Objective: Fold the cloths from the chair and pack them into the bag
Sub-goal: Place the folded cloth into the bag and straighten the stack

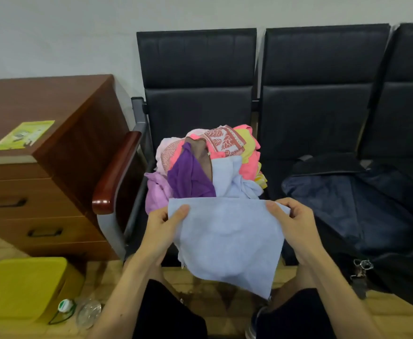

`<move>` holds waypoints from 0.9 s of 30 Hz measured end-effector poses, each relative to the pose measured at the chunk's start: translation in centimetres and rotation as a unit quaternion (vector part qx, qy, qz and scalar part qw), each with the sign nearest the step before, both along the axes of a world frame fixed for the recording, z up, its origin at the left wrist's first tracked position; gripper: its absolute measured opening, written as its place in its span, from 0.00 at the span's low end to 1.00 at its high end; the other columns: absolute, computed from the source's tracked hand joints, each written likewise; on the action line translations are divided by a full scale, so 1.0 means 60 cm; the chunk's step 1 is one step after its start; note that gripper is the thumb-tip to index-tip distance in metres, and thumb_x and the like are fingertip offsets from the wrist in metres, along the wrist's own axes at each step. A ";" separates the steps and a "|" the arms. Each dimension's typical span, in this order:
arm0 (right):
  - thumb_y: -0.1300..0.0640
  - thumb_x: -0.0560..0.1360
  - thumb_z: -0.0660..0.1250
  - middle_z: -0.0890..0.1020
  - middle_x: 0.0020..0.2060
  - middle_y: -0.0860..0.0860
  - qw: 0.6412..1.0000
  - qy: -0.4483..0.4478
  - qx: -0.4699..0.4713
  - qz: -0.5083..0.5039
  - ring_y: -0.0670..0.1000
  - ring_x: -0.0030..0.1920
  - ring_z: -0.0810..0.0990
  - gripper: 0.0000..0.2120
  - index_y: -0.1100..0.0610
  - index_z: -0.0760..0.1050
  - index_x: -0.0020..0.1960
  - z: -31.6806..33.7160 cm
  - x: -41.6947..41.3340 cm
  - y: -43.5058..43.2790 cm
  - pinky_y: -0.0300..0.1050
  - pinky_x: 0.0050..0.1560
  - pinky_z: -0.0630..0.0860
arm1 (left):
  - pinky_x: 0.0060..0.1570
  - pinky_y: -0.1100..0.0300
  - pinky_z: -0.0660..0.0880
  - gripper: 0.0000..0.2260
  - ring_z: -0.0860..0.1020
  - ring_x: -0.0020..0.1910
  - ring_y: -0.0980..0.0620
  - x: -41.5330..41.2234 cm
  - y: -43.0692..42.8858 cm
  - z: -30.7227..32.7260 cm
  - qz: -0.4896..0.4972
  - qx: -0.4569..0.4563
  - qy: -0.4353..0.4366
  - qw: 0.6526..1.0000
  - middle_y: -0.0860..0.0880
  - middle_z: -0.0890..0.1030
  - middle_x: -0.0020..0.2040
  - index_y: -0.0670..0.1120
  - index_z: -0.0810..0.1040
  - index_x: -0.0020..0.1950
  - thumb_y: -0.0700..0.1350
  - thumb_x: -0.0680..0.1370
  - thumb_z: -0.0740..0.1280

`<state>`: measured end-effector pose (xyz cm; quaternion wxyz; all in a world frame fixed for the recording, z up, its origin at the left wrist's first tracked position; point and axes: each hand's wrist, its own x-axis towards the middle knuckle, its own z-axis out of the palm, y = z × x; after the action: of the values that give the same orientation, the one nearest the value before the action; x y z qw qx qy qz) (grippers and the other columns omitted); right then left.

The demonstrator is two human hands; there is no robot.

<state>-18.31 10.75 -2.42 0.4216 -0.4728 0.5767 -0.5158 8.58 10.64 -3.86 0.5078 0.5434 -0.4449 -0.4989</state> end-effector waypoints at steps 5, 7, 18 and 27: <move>0.58 0.77 0.70 0.76 0.30 0.58 1.000 -0.015 0.014 0.015 0.49 0.31 0.71 0.11 0.64 0.77 0.40 -0.019 0.033 0.013 0.43 0.32 0.69 | 0.38 0.57 0.78 0.12 0.84 0.40 0.45 -0.044 0.004 -0.023 -0.024 0.005 0.011 1.000 0.41 0.86 0.42 0.36 0.84 0.47 0.45 0.78 0.69; 0.56 0.77 0.71 0.76 0.30 0.58 0.999 -0.011 0.025 0.024 0.48 0.31 0.71 0.11 0.63 0.77 0.41 -0.028 0.042 0.016 0.43 0.33 0.69 | 0.32 0.58 0.71 0.20 0.76 0.33 0.49 -0.062 0.005 -0.028 -0.041 -0.008 0.003 0.999 0.42 0.79 0.34 0.31 0.79 0.44 0.50 0.76 0.70; 0.56 0.77 0.70 0.83 0.30 0.56 0.997 0.022 0.026 0.068 0.50 0.28 0.80 0.07 0.60 0.80 0.44 -0.029 0.083 0.019 0.41 0.30 0.75 | 0.40 0.53 0.73 0.11 0.78 0.38 0.48 -0.115 0.011 -0.022 -0.131 -0.051 -0.059 0.988 0.39 0.82 0.38 0.46 0.85 0.44 0.46 0.81 0.67; 0.50 0.79 0.64 0.86 0.37 0.57 0.992 -0.063 0.039 0.105 0.58 0.40 0.84 0.16 0.61 0.84 0.45 0.003 0.089 0.022 0.44 0.37 0.80 | 0.47 0.62 0.79 0.05 0.84 0.47 0.52 -0.110 0.014 -0.002 -0.165 -0.053 -0.077 0.982 0.47 0.86 0.46 0.42 0.84 0.52 0.38 0.77 0.71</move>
<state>-12.96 12.10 -2.25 0.5266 -0.4810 0.5158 -0.4746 1.96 11.51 -4.00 0.4104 0.4717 -0.5921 -0.5084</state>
